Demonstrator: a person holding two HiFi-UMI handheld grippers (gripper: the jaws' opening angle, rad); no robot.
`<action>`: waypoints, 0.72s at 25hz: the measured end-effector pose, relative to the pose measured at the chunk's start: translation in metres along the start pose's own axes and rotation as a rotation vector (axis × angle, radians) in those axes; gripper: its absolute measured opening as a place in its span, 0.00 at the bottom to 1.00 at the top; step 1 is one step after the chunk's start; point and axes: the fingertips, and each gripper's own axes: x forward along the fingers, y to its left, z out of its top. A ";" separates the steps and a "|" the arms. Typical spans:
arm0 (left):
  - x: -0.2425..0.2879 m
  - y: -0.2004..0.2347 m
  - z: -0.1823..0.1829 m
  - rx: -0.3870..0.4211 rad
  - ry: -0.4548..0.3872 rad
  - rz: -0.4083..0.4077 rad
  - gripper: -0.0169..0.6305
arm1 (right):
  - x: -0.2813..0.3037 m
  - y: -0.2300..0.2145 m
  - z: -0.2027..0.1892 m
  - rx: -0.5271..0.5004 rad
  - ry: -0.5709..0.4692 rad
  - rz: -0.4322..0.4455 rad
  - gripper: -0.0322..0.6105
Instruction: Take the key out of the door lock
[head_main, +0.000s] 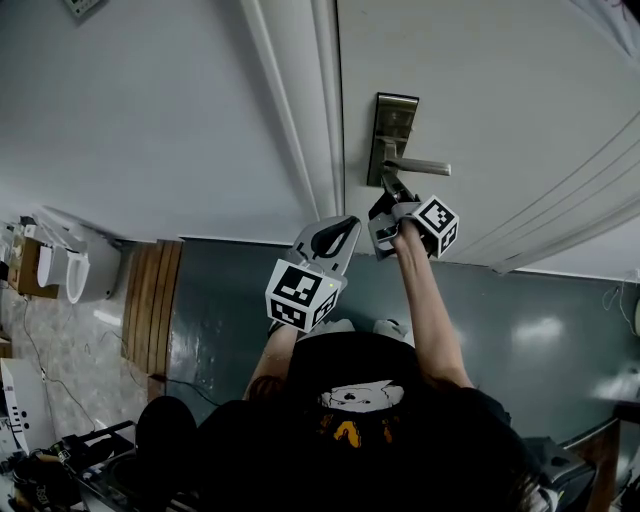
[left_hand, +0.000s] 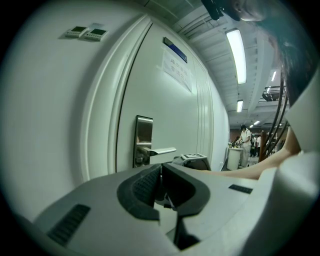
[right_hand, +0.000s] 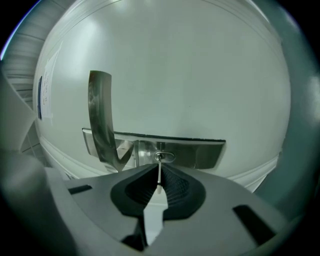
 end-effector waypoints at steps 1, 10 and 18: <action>0.000 0.001 0.001 -0.001 0.000 -0.002 0.05 | -0.003 0.000 -0.002 0.003 0.002 0.005 0.08; 0.006 -0.004 0.000 -0.008 -0.003 -0.046 0.05 | -0.022 0.003 -0.016 -0.041 0.037 0.016 0.08; -0.007 -0.003 -0.012 -0.033 0.020 -0.061 0.05 | -0.043 0.011 -0.034 -0.126 0.078 0.002 0.08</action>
